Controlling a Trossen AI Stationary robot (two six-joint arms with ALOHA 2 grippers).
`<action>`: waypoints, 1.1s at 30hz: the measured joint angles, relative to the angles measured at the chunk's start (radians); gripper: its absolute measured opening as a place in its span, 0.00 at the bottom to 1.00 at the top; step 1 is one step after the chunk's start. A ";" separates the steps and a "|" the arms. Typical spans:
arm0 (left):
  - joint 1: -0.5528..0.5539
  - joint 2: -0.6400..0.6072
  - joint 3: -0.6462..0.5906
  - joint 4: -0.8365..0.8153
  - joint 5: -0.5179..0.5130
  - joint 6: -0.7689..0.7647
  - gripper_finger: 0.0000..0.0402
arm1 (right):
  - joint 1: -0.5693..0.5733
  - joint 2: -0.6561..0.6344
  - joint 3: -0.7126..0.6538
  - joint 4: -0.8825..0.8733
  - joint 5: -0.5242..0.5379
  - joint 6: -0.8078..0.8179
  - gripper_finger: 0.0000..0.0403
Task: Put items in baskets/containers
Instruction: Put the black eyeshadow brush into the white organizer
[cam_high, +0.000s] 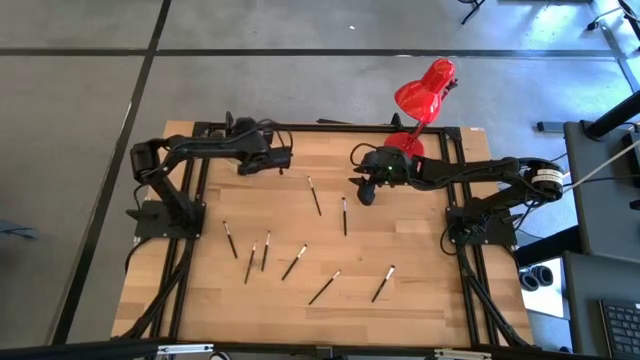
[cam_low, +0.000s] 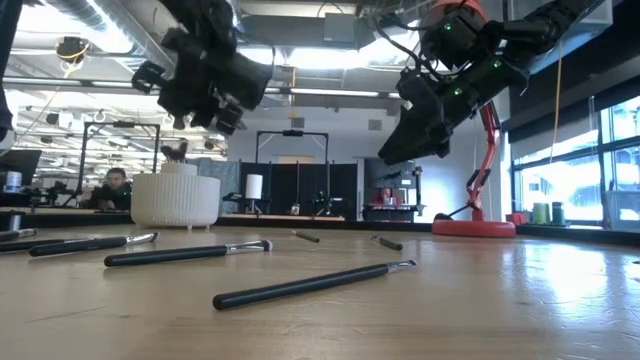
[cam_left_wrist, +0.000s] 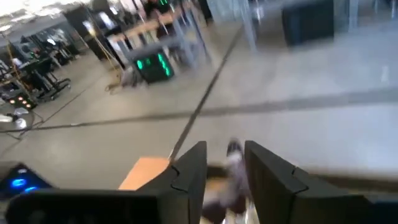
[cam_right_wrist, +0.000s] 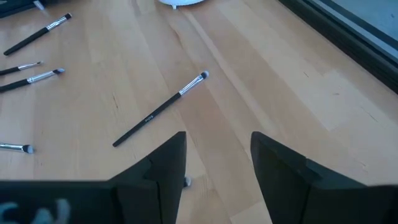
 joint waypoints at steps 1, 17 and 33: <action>-0.006 -0.010 0.016 0.000 0.044 0.078 0.27 | 0.000 0.000 0.000 0.000 0.000 -0.001 0.44; -0.514 -0.048 0.106 0.022 0.577 0.137 0.28 | 0.000 0.000 0.000 -0.039 -0.015 0.007 0.44; -0.640 0.315 0.105 0.087 1.021 0.053 0.28 | 0.000 0.000 0.000 -0.018 -0.015 0.025 0.44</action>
